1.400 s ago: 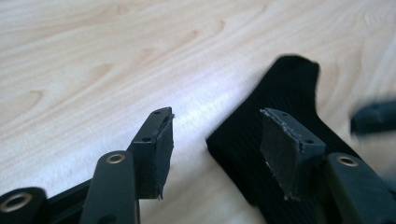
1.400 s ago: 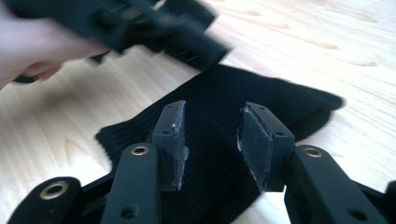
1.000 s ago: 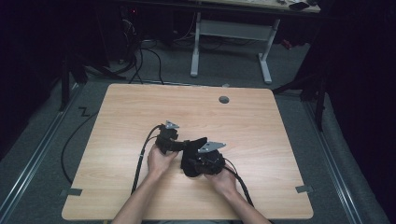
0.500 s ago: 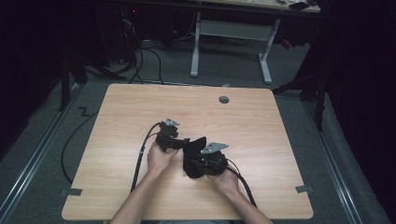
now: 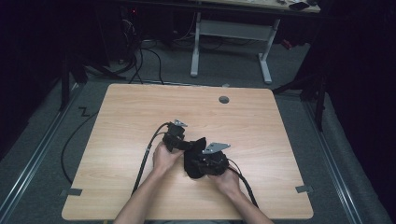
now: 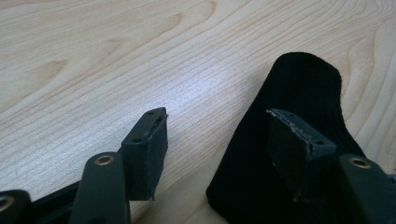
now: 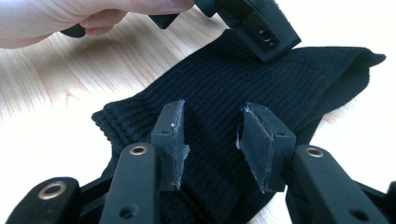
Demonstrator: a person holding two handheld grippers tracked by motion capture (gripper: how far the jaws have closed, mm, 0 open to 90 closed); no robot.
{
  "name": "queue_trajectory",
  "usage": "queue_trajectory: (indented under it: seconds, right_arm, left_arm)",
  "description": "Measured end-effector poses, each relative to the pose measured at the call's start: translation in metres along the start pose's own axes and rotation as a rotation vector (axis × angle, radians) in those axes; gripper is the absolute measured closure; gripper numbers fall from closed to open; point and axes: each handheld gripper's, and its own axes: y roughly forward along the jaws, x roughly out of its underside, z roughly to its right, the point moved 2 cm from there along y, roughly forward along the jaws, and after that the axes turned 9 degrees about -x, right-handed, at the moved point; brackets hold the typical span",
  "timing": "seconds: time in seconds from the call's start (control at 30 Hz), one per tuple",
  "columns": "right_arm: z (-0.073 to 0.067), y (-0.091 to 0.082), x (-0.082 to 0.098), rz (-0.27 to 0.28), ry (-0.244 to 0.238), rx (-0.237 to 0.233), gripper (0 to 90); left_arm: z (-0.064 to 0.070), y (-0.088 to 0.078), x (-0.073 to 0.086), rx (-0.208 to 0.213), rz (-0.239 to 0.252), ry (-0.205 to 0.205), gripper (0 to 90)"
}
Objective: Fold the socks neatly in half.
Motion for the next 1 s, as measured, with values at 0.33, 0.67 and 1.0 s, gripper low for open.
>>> queue_trajectory:
  seconds: [0.33,0.67,1.0]
  right_arm:
    - [0.002,-0.003,0.003,-0.007,-0.010,0.022,59.2]
    - [0.001,-0.003,0.002,-0.016,-0.012,0.033,59.3]
    - [0.001,-0.003,0.002,-0.023,-0.013,0.036,59.3]
  left_arm:
    - [0.007,-0.001,0.001,0.009,-0.019,0.041,41.8]
    - [0.012,-0.001,0.002,0.005,-0.017,0.087,59.3]
    - [0.009,0.000,0.002,0.088,-0.022,0.076,75.6]
